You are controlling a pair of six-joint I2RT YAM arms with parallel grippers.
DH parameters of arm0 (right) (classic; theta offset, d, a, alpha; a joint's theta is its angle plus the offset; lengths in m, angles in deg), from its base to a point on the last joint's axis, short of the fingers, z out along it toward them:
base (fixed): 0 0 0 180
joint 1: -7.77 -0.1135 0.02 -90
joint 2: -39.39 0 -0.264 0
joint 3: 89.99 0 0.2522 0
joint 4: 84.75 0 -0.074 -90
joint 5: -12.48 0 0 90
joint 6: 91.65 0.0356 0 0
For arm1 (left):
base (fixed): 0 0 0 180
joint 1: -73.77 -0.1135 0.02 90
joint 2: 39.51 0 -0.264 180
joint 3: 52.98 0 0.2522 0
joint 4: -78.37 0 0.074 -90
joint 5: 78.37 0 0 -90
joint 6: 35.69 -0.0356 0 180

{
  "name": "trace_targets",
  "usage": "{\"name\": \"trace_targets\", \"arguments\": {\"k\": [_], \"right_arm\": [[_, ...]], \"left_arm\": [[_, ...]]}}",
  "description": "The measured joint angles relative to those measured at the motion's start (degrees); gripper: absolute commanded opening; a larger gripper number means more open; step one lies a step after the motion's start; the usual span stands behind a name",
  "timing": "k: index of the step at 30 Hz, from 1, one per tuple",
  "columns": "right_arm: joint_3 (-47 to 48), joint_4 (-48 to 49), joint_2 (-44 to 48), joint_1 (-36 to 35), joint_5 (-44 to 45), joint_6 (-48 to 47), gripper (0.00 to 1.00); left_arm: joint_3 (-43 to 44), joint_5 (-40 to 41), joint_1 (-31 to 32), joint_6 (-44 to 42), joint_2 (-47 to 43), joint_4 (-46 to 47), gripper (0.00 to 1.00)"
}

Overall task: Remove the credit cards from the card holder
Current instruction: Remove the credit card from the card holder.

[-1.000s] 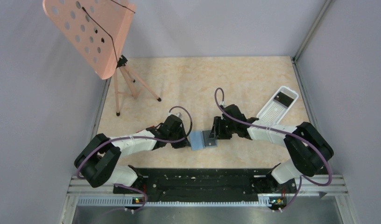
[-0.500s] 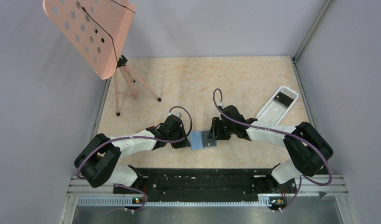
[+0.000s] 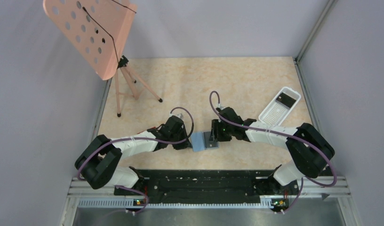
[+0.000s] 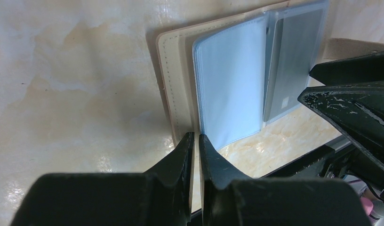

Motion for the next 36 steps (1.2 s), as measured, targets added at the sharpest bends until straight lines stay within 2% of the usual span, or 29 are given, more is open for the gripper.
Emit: {"name": "trace_targets", "arguments": {"k": [12,36], "right_arm": [[1.09,-2.93,-0.2,-0.81,3.1,-1.25,0.43],[1.57,-1.42,-1.53,-1.55,1.95,-0.59,0.42]], "left_arm": [[0.0,-0.02,0.0,0.13,0.0,0.0,0.13],[-0.02,-0.02,0.0,0.17,0.0,0.0,0.13]]}}
